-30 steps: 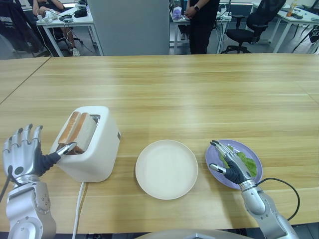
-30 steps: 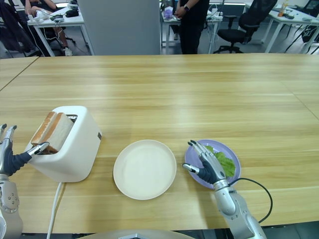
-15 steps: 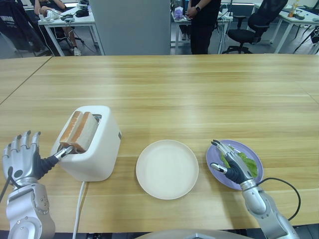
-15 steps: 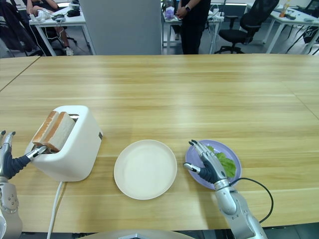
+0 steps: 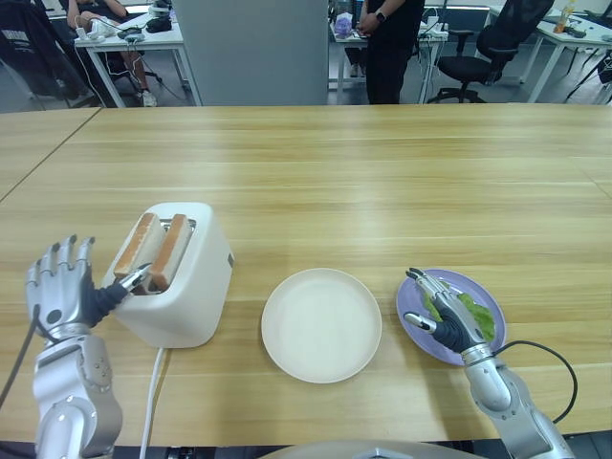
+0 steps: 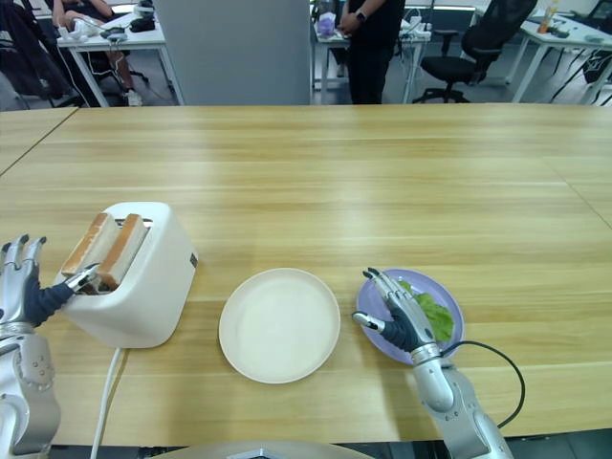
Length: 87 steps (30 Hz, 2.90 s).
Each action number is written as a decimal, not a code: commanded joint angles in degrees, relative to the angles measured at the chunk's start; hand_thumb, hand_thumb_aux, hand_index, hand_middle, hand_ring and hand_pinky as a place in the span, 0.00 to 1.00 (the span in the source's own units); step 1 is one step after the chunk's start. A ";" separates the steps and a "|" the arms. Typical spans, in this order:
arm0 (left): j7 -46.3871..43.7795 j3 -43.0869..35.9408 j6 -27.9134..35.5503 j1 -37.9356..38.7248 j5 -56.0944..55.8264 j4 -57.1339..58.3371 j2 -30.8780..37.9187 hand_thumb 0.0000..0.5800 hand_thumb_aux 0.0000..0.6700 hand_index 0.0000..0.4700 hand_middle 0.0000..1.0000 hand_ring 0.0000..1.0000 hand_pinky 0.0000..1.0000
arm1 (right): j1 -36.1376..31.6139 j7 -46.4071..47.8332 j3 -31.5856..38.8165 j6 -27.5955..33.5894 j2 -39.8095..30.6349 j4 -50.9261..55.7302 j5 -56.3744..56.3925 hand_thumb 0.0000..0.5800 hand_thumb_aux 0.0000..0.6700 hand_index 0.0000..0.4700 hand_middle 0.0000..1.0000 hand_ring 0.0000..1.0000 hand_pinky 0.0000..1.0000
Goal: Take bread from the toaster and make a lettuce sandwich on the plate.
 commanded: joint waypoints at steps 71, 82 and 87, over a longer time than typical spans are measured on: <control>-20.98 -24.90 -10.16 -6.68 -54.78 2.49 -19.29 1.00 1.00 0.98 1.00 1.00 1.00 | -4.34 4.72 -4.53 1.46 3.65 -2.33 9.59 0.00 0.00 0.00 0.00 0.00 0.00; -16.57 -32.45 -12.53 -8.59 -41.72 13.13 -13.14 1.00 1.00 0.98 1.00 1.00 1.00 | -4.91 5.82 -4.06 1.19 3.62 -1.48 9.89 0.00 0.00 0.00 0.00 0.00 0.00; -12.11 -34.95 -11.88 -10.15 -34.11 14.72 -12.42 1.00 1.00 0.98 1.00 1.00 1.00 | -4.87 6.00 -4.02 1.25 3.57 -1.38 9.97 0.00 0.00 0.00 0.00 0.00 0.00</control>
